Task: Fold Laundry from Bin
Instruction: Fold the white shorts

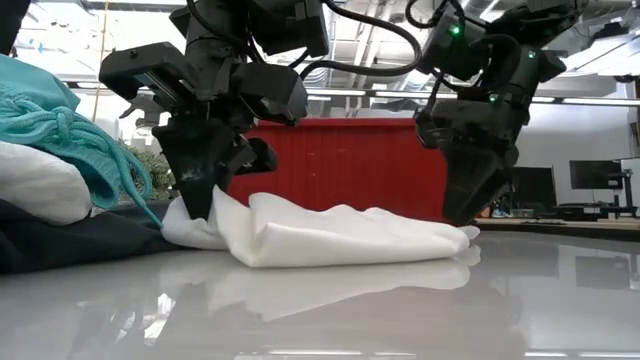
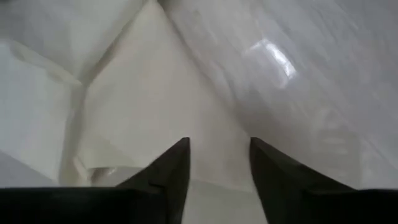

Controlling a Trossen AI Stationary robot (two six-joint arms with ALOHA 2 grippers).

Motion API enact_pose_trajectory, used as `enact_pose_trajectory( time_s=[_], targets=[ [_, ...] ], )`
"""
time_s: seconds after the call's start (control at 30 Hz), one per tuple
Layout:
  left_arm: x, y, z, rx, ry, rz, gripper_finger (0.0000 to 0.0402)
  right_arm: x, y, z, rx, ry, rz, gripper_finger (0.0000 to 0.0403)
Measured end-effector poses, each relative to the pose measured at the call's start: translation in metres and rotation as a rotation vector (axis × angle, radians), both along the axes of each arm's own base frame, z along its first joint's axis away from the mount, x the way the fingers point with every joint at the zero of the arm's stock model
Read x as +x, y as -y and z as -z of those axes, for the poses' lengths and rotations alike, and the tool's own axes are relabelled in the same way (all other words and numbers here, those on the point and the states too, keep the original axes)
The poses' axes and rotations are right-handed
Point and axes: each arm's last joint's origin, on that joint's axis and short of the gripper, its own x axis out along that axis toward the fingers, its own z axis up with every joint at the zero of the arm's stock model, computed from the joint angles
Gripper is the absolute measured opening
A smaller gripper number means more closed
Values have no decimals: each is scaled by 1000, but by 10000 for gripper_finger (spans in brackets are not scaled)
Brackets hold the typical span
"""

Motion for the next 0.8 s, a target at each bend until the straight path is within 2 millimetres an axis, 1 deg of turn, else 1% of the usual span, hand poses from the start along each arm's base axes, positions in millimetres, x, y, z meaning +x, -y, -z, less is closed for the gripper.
enact_pose_trajectory(
  time_s=[0.1,0.17,0.23,0.27,0.4,0.5,0.57,0.67,0.8],
  targets=[
    [1,-2,0,1,4,1,18,-2,3,1,-4,-23,12,141],
    [1,-5,0,2,8,3,18,-4,4,2,-11,-40,2,95],
    [2,-7,0,3,14,11,18,-4,6,2,-17,-41,-3,39],
    [2,-8,0,4,17,14,18,-4,6,2,-18,-41,-4,22],
    [4,-14,0,8,36,25,18,-4,5,-2,-15,-64,1,16],
    [5,-19,-1,8,43,14,18,-5,3,-12,-18,-74,-7,16],
    [6,-21,-1,8,47,10,18,-9,3,-15,5,-107,39,28],
    [6,-21,-1,12,57,22,18,-17,6,-12,48,-188,157,86],
    [7,-20,-1,14,70,43,18,-14,6,-8,50,-189,226,187]
  ],
)
